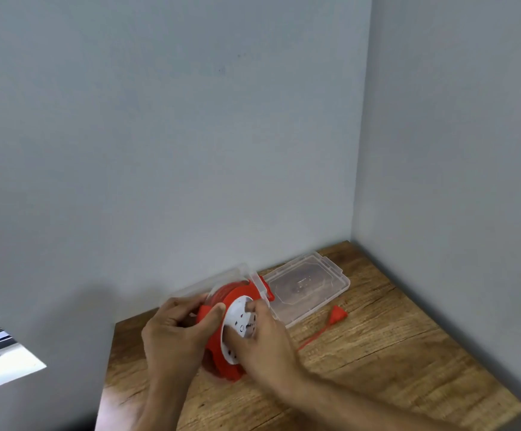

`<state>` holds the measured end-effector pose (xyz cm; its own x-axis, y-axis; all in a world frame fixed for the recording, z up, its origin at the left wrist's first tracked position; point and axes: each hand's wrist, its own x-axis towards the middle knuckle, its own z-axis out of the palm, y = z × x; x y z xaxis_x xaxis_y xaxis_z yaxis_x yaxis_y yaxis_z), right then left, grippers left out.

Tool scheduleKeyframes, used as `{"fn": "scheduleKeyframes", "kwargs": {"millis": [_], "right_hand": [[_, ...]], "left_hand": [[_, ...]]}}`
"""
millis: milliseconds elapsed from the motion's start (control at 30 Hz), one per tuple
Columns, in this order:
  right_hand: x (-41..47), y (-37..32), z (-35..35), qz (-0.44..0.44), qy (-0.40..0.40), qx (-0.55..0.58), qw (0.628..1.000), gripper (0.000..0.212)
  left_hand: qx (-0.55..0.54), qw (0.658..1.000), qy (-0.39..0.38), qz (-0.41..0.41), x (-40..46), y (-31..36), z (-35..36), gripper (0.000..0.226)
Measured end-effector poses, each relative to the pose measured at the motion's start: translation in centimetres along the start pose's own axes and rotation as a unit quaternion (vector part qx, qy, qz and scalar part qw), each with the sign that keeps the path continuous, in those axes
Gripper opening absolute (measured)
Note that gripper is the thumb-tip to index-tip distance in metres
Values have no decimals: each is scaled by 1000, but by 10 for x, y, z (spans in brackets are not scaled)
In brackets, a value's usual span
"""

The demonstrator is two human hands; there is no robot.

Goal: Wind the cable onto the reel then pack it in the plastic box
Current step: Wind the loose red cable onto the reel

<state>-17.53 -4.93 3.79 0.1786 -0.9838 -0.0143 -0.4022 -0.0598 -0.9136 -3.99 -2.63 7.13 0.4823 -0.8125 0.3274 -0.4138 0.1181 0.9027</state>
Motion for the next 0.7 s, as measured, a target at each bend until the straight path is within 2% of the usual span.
{"fn": "scheduleKeyframes", "kwargs": {"millis": [67,100,167,233,267,333,367,400,467,500,533,633,700], "right_hand": [[1,-4,10,159,-70,196,965,43],[1,-6,10,208,-96,242,943,39],[0,-8,4,241,-133,289,917,38],[3,-9,-9,218,-164,282,920,35],[5,-7,-17,176,-164,234,942,32],[12,1,-33,6,-99,9,995,24],[17,8,-40,-103,-52,-122,986,24],[20,12,-48,-209,-31,-232,950,30],[26,18,-58,-388,-66,-370,841,36],[27,18,-61,-443,-92,-414,790,37],[29,17,-64,-472,-113,-442,755,38],[36,19,-68,-515,-131,-479,698,47],[38,18,-68,-529,-126,-484,686,53]], "left_hand": [[34,999,0,28,-7,-4,2,28],[47,998,-1,38,-9,-5,2,28],[52,998,4,34,-7,-8,-2,27],[25,999,17,-16,1,-16,-6,26],[-5,998,24,-53,6,-21,-8,22],[-70,989,32,-127,12,-25,-13,13],[-92,983,30,-154,14,-23,-15,11],[-107,979,23,-171,15,-21,-16,9],[-112,977,-2,-182,18,-15,-18,5],[-109,977,-19,-182,19,-11,-18,3],[-106,977,-34,-183,20,-9,-19,5],[-91,976,-69,-187,27,-10,-21,6],[-80,975,-82,-188,29,-11,-21,5]]}}
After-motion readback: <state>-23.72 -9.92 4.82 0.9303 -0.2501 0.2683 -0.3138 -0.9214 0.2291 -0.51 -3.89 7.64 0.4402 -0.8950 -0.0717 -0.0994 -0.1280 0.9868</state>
